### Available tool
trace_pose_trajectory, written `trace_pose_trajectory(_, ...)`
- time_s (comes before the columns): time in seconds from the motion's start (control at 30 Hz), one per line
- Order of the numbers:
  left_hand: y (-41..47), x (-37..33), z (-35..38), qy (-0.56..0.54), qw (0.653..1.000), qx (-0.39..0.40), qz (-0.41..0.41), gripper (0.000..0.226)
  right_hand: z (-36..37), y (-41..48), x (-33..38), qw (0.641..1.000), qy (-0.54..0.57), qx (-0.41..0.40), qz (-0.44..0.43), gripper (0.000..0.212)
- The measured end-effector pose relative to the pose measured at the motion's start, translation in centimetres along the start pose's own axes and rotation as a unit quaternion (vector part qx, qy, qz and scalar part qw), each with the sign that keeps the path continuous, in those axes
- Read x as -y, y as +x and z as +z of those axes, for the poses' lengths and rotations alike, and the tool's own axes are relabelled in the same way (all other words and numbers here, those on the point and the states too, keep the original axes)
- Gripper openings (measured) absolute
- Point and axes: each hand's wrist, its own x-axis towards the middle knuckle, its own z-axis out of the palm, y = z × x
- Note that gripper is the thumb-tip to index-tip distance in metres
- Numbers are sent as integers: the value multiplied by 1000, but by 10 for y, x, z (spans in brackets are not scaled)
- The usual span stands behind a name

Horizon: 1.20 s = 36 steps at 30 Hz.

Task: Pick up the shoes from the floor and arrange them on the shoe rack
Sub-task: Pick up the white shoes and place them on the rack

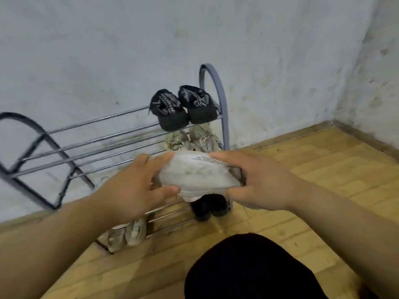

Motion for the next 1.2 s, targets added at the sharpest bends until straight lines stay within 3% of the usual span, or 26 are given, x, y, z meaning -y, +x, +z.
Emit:
trace_pose_trajectory(0.2, -164, 103, -50, -81, 981, -117, -133, 63, 47, 72, 167, 972, -74, 98, -201, 78)
trace_pose_trajectory(0.33, -282, 158, -22, -147, 940, -176, -251, 71, 114, 82, 273, 925, -139, 174, -309, 78)
trace_pose_trajectory(0.6, -502, 222, 104, -273, 803, -198, -491, 84, 311, 30, 453, 780, -242, 352, -456, 64)
trace_pose_trajectory(0.77, -595, 210, 190, -311, 687, -162, -636, 95, 416, -34, 476, 702, -264, 489, -444, 58)
trace_pose_trajectory(0.87, -609, 182, 254, -321, 648, -100, -683, 95, 434, -42, 466, 674, -299, 512, -442, 54)
trace_pose_trajectory(1.03, -595, 154, 346, -336, 653, 23, -678, 109, 447, -39, 455, 676, -320, 528, -402, 55)
trace_pose_trajectory(1.2, -566, 147, 385, -273, 690, 110, -661, 105, 456, -31, 456, 685, -317, 535, -379, 33)
